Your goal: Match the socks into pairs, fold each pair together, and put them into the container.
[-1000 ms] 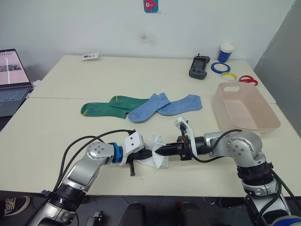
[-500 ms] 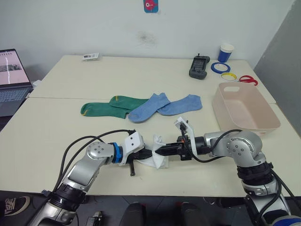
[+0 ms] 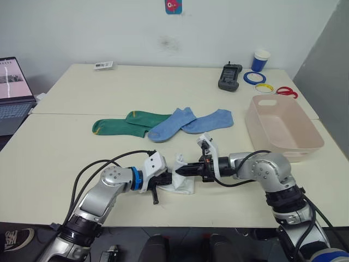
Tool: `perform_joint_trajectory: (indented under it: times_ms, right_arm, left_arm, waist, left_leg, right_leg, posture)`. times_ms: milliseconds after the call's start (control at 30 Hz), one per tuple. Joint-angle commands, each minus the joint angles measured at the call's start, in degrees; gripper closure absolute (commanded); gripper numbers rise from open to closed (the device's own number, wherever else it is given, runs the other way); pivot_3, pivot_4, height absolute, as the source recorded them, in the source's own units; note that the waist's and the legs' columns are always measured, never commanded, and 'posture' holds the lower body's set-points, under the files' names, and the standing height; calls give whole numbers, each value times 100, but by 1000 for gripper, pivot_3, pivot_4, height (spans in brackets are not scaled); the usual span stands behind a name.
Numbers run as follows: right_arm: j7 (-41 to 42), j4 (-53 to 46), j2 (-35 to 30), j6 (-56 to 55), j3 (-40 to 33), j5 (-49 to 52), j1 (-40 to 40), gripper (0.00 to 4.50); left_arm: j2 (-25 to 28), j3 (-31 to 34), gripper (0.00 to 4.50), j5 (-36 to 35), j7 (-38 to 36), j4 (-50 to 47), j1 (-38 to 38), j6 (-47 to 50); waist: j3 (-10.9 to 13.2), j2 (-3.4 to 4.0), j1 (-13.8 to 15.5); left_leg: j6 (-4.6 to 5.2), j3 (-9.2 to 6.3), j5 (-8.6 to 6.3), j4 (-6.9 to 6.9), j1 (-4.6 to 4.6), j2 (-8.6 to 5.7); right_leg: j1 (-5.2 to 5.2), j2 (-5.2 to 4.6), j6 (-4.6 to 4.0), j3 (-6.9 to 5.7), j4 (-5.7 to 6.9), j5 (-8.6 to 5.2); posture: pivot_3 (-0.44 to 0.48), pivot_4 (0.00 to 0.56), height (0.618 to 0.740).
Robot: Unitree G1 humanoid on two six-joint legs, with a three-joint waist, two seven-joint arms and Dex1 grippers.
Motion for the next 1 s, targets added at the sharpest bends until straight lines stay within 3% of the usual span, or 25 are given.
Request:
perform_joint_trajectory:
  times_ms: [33,533,933,1000]
  right_arm:
    - [181,-145,-216,-216,-156,-57,-46,4490]
    - [370,-289,-53,-229,174,-85,-13,4490]
    - [522,407,381,-617,610,-568,-329,4490]
    - [630,370,391,-613,601,-545,-331,3928]
  left_arm:
    - [123,217,4500,-75,-35,52,41,-29]
    - [-6,-16,4500,103,40,25,67,-8]
    - [62,-104,4500,134,40,-43,136,71]
    - [92,-97,4500,130,39,-62,166,74]
  waist:
    - [0,0,11]
    - [0,0,1]
    - [0,0,-6]
    - [0,0,-6]
  left_leg:
    - [0,0,0,0,-1,-2]
    - [0,0,0,-1,2,1]
    - [0,0,0,0,2,0]
    - [0,-1,0,0,2,1]
  right_leg:
    - [0,-1,0,-1,0,0]
    - [1,-1,-1,-1,0,0]
    - [1,-1,-1,0,0,1]
    - [1,-1,-1,-1,0,1]
  posture:
    - [0,150,740]
    - [0,150,740]
    - [0,150,740]
    - [0,150,740]
